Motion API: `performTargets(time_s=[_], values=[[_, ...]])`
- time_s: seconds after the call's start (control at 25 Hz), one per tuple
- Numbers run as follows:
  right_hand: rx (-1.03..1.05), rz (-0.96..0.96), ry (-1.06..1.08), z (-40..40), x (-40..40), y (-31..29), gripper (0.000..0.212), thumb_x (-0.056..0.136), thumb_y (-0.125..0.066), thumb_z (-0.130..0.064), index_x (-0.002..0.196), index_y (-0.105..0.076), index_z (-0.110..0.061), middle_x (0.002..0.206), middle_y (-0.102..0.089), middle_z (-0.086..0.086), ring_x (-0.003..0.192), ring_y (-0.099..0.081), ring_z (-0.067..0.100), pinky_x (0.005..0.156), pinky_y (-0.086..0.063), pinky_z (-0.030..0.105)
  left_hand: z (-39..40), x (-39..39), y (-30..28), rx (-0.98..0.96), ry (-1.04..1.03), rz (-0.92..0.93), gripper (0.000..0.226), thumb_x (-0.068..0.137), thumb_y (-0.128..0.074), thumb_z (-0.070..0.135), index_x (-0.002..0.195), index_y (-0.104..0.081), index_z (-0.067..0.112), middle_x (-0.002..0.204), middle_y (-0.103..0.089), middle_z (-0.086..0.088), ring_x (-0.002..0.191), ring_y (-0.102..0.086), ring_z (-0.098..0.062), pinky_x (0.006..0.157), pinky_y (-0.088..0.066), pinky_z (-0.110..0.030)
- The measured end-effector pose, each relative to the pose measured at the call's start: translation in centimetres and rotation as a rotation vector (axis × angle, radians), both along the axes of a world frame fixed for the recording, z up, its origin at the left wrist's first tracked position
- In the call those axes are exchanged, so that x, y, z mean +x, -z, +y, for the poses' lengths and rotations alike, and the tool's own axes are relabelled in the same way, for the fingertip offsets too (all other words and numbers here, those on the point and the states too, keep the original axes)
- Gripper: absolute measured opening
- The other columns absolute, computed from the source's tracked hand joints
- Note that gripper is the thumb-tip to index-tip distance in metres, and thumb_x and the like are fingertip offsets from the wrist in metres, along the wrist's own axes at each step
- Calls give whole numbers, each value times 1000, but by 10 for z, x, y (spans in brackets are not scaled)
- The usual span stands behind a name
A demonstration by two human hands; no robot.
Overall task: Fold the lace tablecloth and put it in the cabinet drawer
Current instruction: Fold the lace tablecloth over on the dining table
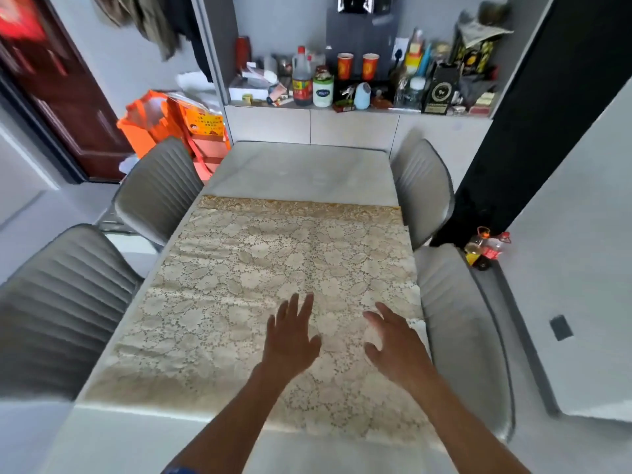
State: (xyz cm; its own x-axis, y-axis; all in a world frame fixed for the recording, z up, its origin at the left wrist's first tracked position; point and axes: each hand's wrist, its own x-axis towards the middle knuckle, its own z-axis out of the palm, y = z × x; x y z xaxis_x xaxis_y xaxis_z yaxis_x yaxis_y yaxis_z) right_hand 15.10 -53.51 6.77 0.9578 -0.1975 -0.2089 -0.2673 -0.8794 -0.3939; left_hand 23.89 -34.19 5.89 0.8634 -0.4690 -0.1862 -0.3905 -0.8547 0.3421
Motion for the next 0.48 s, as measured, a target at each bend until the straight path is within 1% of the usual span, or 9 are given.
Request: performTargets(time_s=[0.08, 0.12, 0.24, 0.32, 0.4, 0.48], values=[[-16, -38, -24, -16, -28, -17, 63, 93, -53, -35, 151, -28, -31, 164, -12, -4, 147, -22, 20, 115, -30, 40, -8, -36, -17, 30, -31, -64, 83, 94, -46, 43, 153, 12, 31, 164, 6, -4, 151, 2, -27, 121, -7, -51], [-16, -48, -46, -24, -42, -27, 65, 93, -54, -37, 152, -25, -32, 165, -12, -4, 147, -22, 21, 115, -29, 41, -13, -51, -28, 39, -52, -93, 84, 94, -46, 43, 153, 14, 30, 164, 6, -5, 151, 2, -27, 121, -8, -50], [2, -54, -113, -44, -68, -62, 75, 92, -56, -44, 154, -14, -38, 165, -9, -4, 148, -21, 24, 116, -29, 44, -28, -86, -59, -17, -120, -141, 87, 93, -49, 41, 153, 12, 28, 164, 0, -8, 150, -5, -29, 121, -14, -48], [29, -69, -100, -53, -78, -81, 81, 90, -56, -53, 154, -8, -41, 165, -8, -4, 148, -21, 24, 116, -29, 45, -35, -98, -72, -49, -124, -164, 87, 93, -50, 40, 153, 11, 28, 164, -1, -8, 150, -6, -29, 121, -15, -48], [4, -93, -111, -57, -86, -87, 85, 86, -51, -66, 153, -4, -43, 165, -9, -4, 148, -20, 23, 117, -28, 46, -33, -101, -73, -88, -148, -157, 85, 93, -50, 37, 154, 8, 28, 164, -1, -8, 150, -5, -29, 121, -14, -49], [-120, -101, -178, -59, -94, -87, 88, 83, -42, -75, 152, 1, -43, 165, -9, -3, 149, -18, 24, 116, -28, 46, -30, -101, -70, -121, -181, -148, 83, 92, -51, 33, 155, 3, 26, 164, -3, -8, 150, -6, -28, 121, -14, -49]])
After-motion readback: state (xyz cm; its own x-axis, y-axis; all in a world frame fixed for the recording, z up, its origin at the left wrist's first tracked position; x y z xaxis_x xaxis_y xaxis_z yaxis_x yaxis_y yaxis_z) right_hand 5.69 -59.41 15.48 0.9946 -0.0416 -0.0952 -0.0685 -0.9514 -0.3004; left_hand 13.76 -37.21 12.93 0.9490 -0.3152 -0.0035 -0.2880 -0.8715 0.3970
